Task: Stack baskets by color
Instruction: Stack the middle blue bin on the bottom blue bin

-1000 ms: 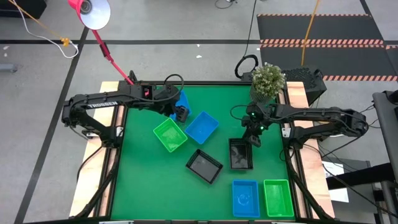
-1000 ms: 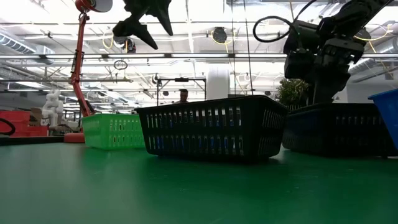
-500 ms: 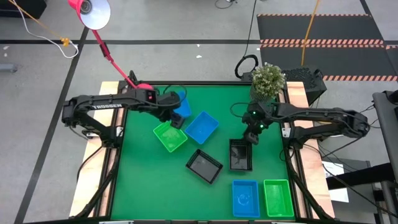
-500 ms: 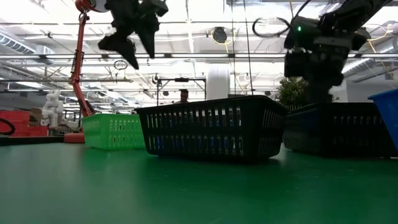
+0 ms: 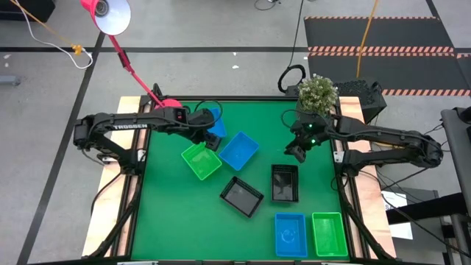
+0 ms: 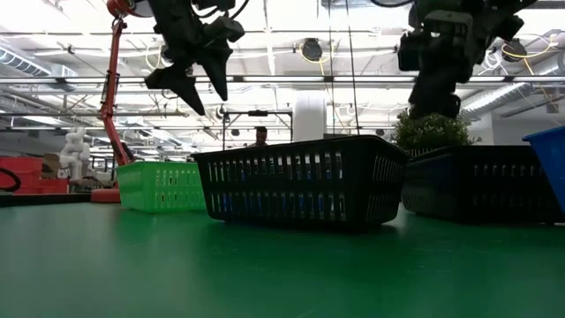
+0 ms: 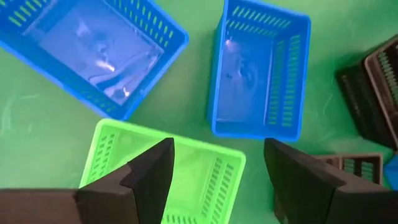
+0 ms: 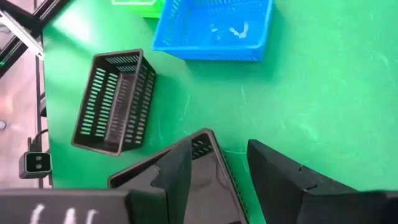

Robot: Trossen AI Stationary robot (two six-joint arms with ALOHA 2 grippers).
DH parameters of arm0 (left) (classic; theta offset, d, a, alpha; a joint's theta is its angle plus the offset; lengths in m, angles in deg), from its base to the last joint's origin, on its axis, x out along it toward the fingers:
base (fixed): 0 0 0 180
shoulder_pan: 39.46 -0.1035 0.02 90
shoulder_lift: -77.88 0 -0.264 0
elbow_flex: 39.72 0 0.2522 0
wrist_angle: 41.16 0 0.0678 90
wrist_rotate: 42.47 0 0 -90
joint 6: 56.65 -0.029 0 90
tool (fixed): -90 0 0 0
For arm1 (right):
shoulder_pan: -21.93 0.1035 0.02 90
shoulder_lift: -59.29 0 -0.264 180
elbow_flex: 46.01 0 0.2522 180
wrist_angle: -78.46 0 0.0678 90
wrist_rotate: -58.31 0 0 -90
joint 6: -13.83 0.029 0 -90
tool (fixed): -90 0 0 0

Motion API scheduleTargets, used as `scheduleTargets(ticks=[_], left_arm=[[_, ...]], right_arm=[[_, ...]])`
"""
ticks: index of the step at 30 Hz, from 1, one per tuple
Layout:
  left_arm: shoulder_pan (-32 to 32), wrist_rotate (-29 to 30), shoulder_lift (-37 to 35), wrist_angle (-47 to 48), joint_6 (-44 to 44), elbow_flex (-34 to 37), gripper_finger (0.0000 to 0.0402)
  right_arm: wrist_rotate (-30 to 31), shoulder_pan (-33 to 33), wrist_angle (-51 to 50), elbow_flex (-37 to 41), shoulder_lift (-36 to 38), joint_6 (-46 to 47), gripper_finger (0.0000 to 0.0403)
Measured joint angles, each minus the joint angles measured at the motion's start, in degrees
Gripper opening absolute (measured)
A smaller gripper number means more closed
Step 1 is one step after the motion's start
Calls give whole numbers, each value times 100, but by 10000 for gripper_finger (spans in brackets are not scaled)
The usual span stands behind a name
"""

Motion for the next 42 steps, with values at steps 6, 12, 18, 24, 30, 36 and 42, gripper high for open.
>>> scheduleTargets(ticks=[6,12,18,24,30,36,42], left_arm=[[0,181,0,-15,-9,2,250],[-4,160,80,-48,-14,6,250],[-15,248,81,-118,192,4,250],[-112,275,413,-347,148,-2,250],[-360,220,942,-507,-44,-44,250],[-605,172,1589,-591,-390,-415,250],[-546,17,2289,-623,-773,-1002,250]], right_arm=[[1,0,-363,-281,14,-33,148],[2,-1,-486,-338,13,-42,148],[5,-81,-465,-338,12,-376,148],[9,-217,-461,-337,12,-517,148],[103,-346,-469,-336,10,-521,149],[271,-350,-470,-336,10,-495,149],[271,-350,-472,-336,10,-483,149]])
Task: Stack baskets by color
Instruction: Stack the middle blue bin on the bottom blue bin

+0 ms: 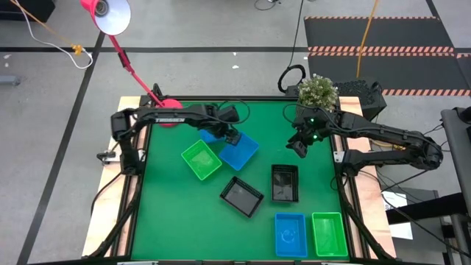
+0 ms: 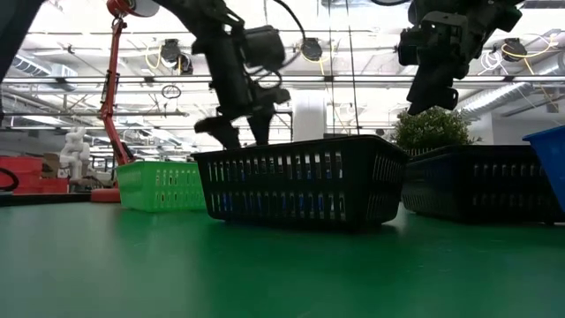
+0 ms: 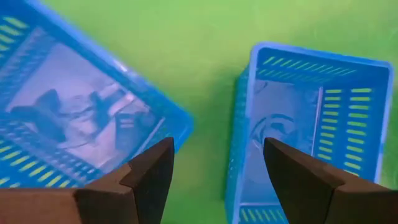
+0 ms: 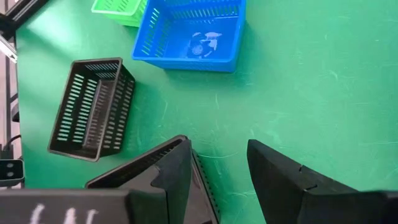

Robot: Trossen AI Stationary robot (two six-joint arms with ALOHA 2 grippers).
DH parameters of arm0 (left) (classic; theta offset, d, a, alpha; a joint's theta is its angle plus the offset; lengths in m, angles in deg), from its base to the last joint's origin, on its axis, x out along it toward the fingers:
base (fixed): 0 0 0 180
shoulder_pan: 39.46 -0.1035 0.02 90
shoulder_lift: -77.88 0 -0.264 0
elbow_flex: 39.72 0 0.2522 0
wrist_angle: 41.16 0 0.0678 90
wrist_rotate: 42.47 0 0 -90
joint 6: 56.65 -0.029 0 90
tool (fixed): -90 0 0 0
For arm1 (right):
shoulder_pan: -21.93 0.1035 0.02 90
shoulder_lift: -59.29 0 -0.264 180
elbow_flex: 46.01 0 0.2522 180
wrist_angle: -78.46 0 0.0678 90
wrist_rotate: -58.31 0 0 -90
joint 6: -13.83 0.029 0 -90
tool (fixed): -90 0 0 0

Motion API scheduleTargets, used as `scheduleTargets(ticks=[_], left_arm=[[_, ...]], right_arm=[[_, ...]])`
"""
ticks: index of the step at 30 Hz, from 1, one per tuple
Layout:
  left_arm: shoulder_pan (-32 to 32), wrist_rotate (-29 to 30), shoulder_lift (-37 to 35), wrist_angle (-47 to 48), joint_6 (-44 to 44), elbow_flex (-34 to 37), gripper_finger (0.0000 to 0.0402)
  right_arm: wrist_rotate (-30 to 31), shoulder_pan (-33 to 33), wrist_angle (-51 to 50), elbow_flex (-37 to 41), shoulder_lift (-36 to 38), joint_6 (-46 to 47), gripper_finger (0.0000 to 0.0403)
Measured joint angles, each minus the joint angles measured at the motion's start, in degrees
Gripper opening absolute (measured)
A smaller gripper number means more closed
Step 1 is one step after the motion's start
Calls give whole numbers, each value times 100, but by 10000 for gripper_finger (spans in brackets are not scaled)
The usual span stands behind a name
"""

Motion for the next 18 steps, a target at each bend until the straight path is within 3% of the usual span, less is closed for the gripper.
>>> scheduleTargets(ticks=[11,18], left_arm=[[191,37,540,59,61,-364,246],[314,46,799,-8,-303,-364,169]], right_arm=[[-1,0,-3,0,-2,16,149],[8,0,-2,2,-2,3,149]])
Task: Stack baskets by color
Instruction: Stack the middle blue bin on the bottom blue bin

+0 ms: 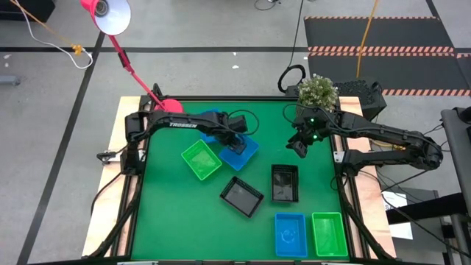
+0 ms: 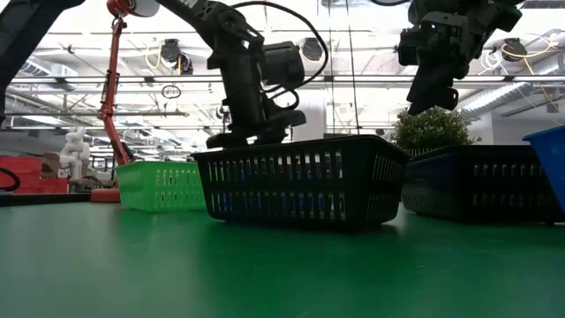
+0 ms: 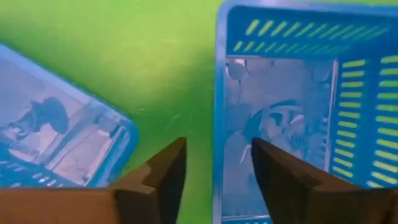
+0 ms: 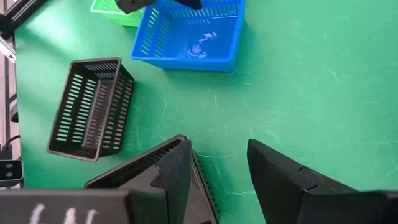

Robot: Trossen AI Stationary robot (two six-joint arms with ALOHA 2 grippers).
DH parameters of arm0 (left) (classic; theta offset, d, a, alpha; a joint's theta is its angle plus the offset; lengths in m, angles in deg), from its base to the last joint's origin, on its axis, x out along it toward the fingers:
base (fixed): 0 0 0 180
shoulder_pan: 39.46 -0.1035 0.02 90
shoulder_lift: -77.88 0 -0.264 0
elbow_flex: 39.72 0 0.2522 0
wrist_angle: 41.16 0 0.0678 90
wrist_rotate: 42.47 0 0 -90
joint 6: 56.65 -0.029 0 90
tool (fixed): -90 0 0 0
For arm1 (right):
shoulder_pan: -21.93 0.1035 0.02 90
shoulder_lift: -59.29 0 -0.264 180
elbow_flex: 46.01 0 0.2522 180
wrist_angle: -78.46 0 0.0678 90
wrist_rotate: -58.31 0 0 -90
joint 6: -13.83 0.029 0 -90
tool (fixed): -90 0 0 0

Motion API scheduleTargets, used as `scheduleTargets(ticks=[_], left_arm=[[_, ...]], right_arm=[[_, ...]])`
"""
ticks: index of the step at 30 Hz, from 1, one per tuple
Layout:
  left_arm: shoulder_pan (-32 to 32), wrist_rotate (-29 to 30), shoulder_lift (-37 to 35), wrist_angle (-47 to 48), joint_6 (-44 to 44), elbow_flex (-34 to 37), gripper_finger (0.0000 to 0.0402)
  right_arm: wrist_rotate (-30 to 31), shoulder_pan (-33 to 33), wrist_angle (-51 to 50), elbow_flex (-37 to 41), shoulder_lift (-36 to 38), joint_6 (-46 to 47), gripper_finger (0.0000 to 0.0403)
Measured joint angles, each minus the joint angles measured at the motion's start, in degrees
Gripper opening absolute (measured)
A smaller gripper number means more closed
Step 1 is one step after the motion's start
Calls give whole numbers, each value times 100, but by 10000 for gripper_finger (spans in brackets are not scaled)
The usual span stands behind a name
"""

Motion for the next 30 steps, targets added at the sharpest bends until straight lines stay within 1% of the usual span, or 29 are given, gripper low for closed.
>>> scheduleTargets(ticks=[5,8,9,10,14,17,19,23,28,30], left_arm=[[15,-38,11,19,-308,31,87],[-3,-44,8,17,-479,31,29],[-7,-48,4,13,-509,31,16],[-9,-55,-1,13,-518,31,11],[-28,-42,-183,21,-516,33,15],[-28,147,-446,-3,-512,35,8],[-28,287,-617,3,-490,35,8],[-28,468,-857,6,-464,33,6],[37,750,-1119,6,-452,34,8],[99,895,-1260,3,-450,34,8]], right_arm=[[4,0,24,0,0,32,149],[13,0,160,0,0,353,149],[16,0,244,1,0,531,149],[16,0,354,3,0,711,149],[82,29,925,2,2,1222,149],[490,108,1022,-209,-2,1318,149],[808,165,1036,-479,-20,1200,149],[1564,294,729,-1207,-312,985,149],[2198,503,256,-2356,-1049,372,149],[2266,575,113,-2727,-1430,153,153]])
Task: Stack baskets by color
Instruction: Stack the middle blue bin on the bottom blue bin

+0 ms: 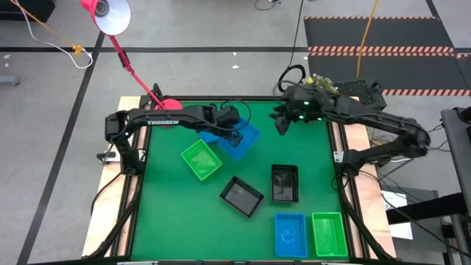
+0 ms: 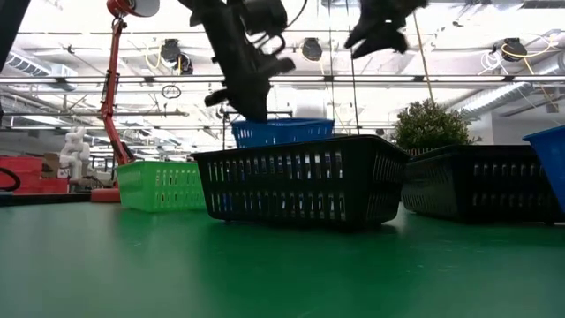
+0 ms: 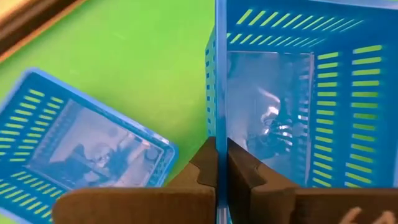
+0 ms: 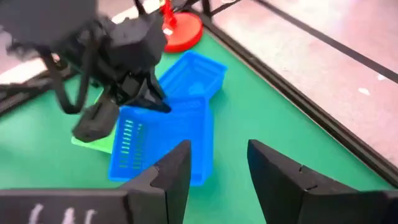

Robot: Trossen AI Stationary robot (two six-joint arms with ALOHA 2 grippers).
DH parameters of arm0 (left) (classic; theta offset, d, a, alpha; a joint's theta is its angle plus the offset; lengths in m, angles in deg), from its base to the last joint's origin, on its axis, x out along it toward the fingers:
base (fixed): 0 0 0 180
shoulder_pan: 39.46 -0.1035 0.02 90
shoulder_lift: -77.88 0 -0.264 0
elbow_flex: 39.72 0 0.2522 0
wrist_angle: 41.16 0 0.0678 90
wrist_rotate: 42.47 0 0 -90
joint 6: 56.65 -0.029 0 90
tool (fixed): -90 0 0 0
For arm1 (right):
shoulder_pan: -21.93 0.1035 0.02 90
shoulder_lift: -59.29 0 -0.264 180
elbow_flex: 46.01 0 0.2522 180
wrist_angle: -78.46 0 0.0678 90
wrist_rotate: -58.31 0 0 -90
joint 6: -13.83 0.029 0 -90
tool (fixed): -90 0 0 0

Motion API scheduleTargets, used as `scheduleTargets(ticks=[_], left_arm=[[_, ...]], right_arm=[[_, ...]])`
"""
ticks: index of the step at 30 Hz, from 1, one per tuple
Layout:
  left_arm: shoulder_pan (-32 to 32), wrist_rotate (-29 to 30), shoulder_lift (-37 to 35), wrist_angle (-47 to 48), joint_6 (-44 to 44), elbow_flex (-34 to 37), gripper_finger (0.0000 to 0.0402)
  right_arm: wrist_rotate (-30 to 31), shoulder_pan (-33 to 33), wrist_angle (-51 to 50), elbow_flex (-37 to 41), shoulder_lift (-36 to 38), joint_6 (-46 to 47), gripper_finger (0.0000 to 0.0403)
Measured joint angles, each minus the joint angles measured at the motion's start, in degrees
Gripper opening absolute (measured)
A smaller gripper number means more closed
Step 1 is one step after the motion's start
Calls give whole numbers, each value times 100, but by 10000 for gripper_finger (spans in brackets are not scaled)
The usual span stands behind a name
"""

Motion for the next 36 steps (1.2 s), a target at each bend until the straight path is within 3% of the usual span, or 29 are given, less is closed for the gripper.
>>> scheduleTargets(ticks=[4,13,22,36], left_arm=[[104,197,-357,11,74,-1,5],[457,760,-832,284,520,-4,5],[681,793,-821,367,811,-4,6],[981,736,-819,342,1554,-4,6]], right_arm=[[-43,113,-70,-437,-610,-224,170],[-25,339,828,-486,-1323,-1129,204],[-50,338,1340,-486,-1651,-1365,186],[-723,452,1171,-451,-1625,-1205,164]])
